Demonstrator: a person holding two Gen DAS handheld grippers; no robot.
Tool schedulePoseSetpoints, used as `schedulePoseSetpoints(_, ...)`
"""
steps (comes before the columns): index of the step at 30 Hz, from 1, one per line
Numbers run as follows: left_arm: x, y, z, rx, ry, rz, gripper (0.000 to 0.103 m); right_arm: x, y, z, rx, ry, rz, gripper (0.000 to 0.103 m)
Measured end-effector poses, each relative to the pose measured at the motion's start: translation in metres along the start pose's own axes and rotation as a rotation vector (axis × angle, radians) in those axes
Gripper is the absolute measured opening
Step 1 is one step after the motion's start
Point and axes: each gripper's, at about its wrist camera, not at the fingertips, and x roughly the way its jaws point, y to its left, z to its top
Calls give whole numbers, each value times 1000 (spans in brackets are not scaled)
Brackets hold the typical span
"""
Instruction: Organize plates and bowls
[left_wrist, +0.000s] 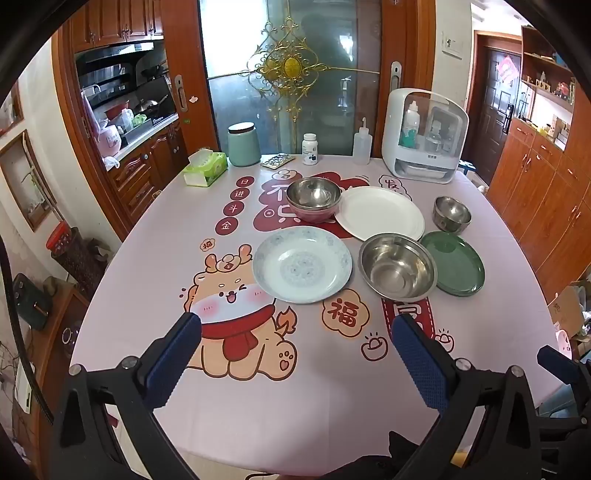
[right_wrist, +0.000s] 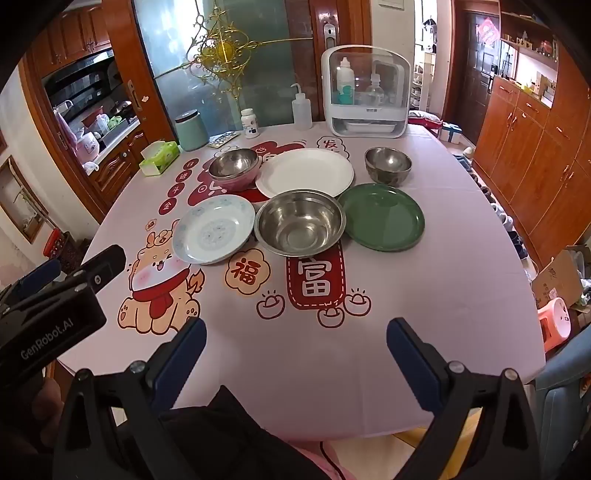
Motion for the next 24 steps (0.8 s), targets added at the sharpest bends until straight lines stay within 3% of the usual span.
schedulePoseSetpoints(24,0,0,0,-2,0,-5,101,1,2,0,-1,0,0,99)
